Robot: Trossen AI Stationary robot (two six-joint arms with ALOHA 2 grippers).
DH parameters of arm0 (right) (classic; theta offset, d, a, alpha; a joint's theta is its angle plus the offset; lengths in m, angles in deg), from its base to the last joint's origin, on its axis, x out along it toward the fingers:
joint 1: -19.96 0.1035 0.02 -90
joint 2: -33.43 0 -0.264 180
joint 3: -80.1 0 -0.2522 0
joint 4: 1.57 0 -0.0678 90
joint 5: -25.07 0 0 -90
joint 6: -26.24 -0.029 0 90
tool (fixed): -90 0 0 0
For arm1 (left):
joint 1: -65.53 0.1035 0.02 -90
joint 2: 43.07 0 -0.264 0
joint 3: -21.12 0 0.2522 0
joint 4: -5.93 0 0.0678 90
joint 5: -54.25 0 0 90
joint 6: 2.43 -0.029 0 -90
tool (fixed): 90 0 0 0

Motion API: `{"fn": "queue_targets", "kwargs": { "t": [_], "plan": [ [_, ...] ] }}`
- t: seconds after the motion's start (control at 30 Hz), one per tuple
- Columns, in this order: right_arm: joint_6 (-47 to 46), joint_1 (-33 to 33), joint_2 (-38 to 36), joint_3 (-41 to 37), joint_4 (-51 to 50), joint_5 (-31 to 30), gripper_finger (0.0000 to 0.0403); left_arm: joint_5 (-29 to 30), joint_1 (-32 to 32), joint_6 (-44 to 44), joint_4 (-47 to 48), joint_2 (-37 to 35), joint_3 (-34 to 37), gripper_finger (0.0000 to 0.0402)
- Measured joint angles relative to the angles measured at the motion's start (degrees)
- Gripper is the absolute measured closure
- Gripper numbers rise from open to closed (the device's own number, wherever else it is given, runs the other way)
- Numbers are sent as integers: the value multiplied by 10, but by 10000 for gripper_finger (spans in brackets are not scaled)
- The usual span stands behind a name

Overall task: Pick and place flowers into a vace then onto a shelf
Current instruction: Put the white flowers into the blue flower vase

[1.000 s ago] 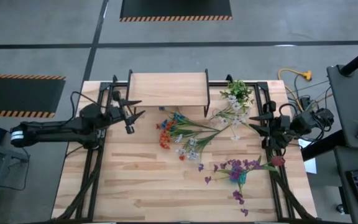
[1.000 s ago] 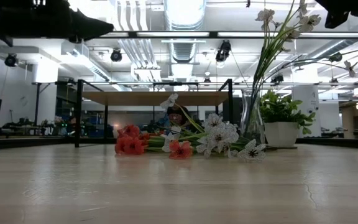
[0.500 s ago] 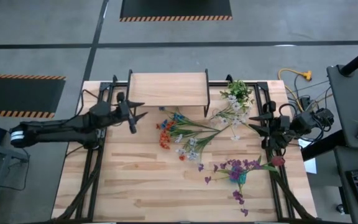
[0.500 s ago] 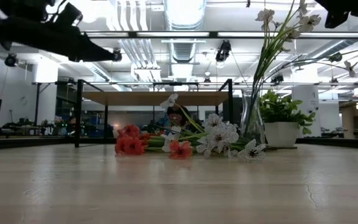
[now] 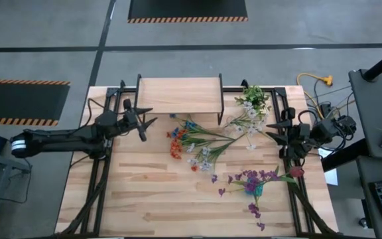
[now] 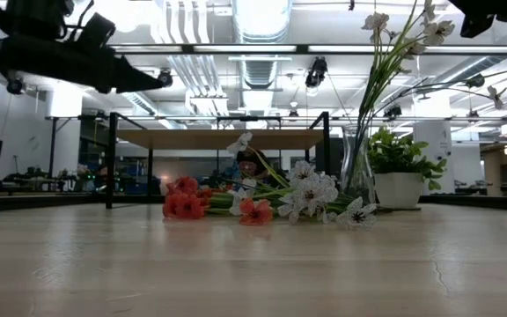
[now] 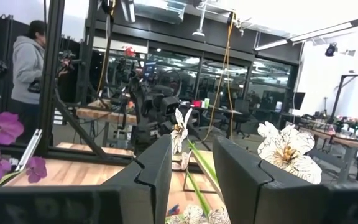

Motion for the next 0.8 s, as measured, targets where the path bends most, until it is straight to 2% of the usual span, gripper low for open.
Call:
{"fn": "queue_targets", "kwargs": {
  "t": [0.1,0.23,0.37,0.43,0.7,0.8],
  "plan": [
    [0,0,0,0,1,0,294,0,7,0,39,28,-31,203],
    [1,0,0,0,2,0,294,0,17,15,101,80,-83,167],
    [1,0,0,0,2,0,294,0,19,21,219,142,-145,131],
    [0,0,0,0,2,0,294,-1,19,30,261,175,-171,126],
    [-1,0,0,0,2,0,294,-32,19,34,267,314,-246,125],
    [-1,0,0,0,2,0,294,-40,18,32,308,355,-286,124]
  ]
}}
